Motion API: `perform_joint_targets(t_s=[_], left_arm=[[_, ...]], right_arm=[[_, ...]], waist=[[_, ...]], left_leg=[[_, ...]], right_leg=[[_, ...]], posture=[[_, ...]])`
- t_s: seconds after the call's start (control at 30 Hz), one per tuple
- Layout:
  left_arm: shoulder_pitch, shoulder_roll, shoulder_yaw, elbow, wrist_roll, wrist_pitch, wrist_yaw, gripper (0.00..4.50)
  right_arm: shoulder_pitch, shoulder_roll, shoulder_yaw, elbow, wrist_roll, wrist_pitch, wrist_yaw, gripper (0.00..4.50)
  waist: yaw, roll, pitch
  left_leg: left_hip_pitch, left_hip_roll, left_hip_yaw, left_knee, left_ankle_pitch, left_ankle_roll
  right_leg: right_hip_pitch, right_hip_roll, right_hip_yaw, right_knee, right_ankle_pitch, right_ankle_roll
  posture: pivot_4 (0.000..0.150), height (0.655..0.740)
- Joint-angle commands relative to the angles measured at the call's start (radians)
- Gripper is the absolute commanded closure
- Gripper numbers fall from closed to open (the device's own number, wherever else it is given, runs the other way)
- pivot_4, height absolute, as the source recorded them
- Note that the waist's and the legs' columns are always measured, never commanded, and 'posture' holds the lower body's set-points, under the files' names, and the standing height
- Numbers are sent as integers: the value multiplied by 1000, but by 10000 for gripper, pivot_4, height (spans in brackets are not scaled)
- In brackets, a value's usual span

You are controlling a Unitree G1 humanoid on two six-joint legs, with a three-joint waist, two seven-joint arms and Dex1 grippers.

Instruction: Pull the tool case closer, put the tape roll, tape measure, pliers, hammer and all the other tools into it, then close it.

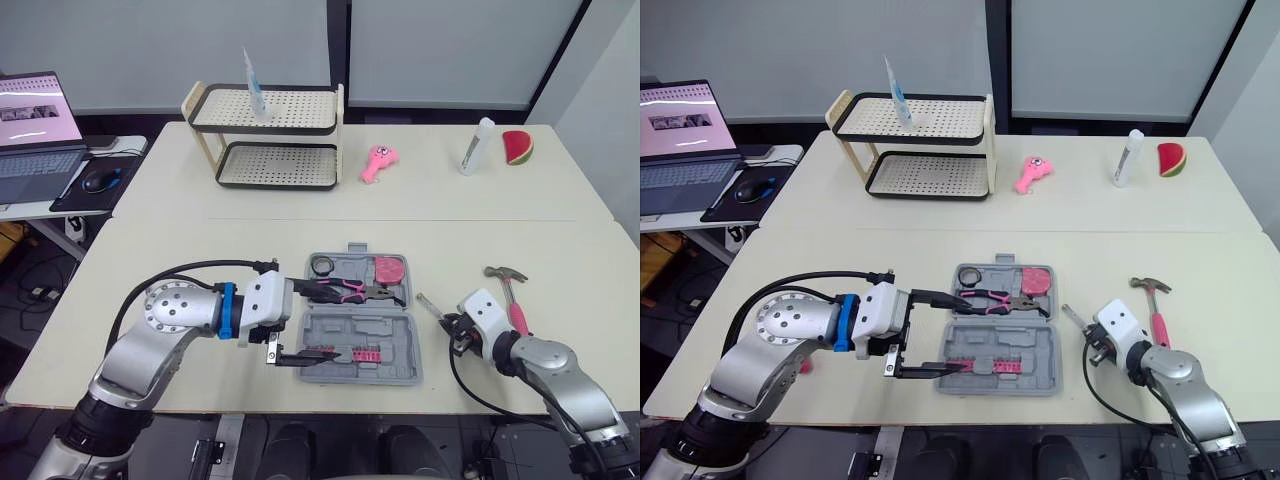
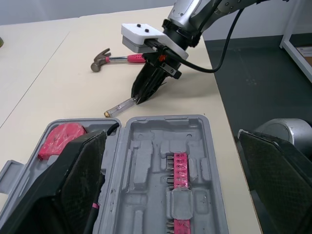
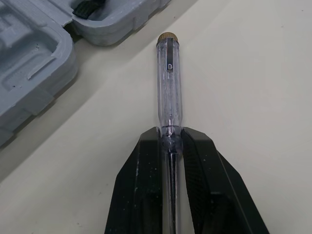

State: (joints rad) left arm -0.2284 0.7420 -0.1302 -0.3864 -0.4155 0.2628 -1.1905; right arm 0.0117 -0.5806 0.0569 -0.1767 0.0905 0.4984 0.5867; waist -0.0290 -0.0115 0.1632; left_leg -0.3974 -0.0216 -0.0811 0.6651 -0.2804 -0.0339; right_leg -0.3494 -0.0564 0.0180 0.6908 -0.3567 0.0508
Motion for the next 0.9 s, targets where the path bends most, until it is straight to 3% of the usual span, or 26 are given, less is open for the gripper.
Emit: perform_joint_targets(t_s=[0.03,0.3,0.5,0.67,0.9], left_arm=[[5,26,58,-7,-37,21,0,0],[96,164,205,39,-42,43,-27,0],[197,225,265,89,4,-38,-49,0],[234,227,264,97,22,-75,-57,0],[253,214,248,78,26,-78,-43,0]], right_arm=[[11,-14,-38,-48,7,3,-4,41372],[-61,-220,-50,-246,30,74,151,41374],[-270,-379,121,-374,53,169,370,41376],[-449,-332,303,-348,48,265,455,41377],[-632,-170,491,-255,-27,360,417,41378]], waist=[[0,0,0],[-1,1,0],[-3,1,1],[2,0,1],[-3,0,1]], left_leg=[[0,0,0,0,0,0],[0,0,0,0,0,0],[0,1,-2,-1,0,0],[-1,-1,-2,0,0,0],[-2,0,-1,0,0,0]], right_leg=[[0,0,0,0,0,0],[-1,0,0,0,0,0],[-1,1,-1,-1,0,0],[-1,-1,-1,-2,0,0],[-3,-1,-1,0,0,0]], posture=[[1500,7290],[1500,7290],[1500,7290],[1500,7290],[1500,7290]])
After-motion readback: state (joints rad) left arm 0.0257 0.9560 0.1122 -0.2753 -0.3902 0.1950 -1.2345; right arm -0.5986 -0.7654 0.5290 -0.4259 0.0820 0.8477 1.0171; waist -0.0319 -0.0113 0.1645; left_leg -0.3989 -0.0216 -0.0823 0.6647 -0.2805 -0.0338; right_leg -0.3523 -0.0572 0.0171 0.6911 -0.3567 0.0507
